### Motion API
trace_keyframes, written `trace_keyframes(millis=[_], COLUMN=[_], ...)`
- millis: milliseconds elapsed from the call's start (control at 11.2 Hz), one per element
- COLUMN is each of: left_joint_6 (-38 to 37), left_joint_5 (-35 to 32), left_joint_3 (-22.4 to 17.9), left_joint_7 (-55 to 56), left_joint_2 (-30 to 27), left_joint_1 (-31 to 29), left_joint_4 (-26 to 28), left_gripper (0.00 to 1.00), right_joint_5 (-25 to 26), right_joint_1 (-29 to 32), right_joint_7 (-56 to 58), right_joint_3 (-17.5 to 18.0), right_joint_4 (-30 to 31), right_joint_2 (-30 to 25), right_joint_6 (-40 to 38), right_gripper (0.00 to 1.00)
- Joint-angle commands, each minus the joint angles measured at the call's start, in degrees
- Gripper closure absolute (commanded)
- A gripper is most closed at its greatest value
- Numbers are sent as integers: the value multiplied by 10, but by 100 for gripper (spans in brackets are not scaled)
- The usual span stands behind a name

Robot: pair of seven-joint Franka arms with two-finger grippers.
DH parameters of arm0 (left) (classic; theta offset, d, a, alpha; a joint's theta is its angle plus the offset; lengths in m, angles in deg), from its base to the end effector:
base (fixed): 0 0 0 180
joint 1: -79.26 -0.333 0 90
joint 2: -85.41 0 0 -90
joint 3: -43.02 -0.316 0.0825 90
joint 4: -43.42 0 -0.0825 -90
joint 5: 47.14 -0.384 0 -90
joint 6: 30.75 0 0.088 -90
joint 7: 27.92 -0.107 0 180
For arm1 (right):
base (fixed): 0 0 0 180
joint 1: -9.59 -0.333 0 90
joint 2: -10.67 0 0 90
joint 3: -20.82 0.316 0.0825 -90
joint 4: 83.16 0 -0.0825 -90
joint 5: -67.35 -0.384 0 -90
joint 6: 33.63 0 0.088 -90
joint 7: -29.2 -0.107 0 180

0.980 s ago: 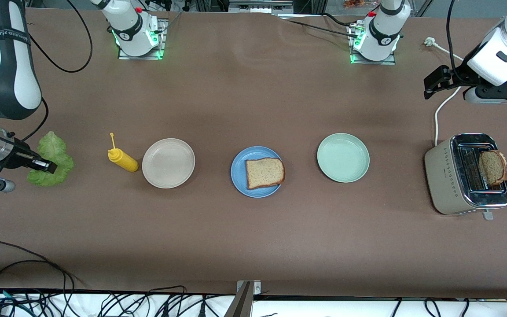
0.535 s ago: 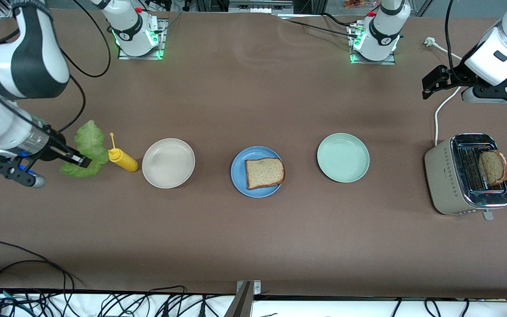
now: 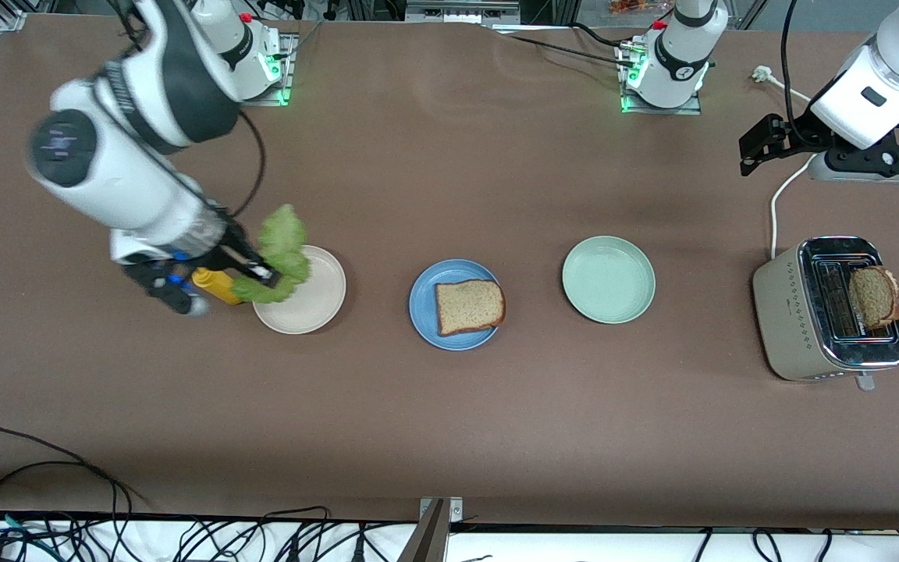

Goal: Make sandwich in blue plate with both arms
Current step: 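Carry the lettuce with the right gripper over the blue plate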

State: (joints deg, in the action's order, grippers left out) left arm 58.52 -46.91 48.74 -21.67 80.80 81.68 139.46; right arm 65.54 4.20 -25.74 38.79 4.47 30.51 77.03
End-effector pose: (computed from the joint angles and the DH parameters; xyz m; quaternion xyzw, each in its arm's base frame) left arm 0.5211 -0.0771 0.6170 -0.9997 0.0162 0.0186 0.0044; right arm 0.6222 0.2423 0.4737 -0.9551 0.2863 0.0145 0.0747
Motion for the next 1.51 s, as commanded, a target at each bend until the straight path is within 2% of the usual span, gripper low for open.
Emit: trace_keyframes(millis=[0, 178, 535, 891, 1158, 1426], left_joint_6=[3, 3, 3, 3, 3, 3], left_joint_5=[8, 8, 9, 9, 10, 9], left_joint_3=[-1, -1, -1, -1, 0, 4], left_joint_7=[-4, -4, -4, -4, -4, -4], left_joint_2=[-2, -2, -2, -2, -3, -2], left_joint_1=[0, 0, 0, 0, 0, 0], left_joint_4=[-2, -2, -2, -2, -2, -2], left_gripper=[0, 0, 0, 0, 0, 0], right_joint_5=[3, 5, 50, 49, 54, 59], right_joint_1=[-63, -95, -151, -198, -216, -235], right_joint_7=[-70, -108, -228, -303, -314, -323], right_joint_3=[0, -1, -1, -2, -5, -27], right_joint_4=[-9, -11, -11, -11, -12, -12], right_joint_2=[58, 99, 164, 198, 237, 252], right_joint_6=[79, 138, 251, 284, 325, 347], right_gripper=[100, 100, 100, 100, 100, 100])
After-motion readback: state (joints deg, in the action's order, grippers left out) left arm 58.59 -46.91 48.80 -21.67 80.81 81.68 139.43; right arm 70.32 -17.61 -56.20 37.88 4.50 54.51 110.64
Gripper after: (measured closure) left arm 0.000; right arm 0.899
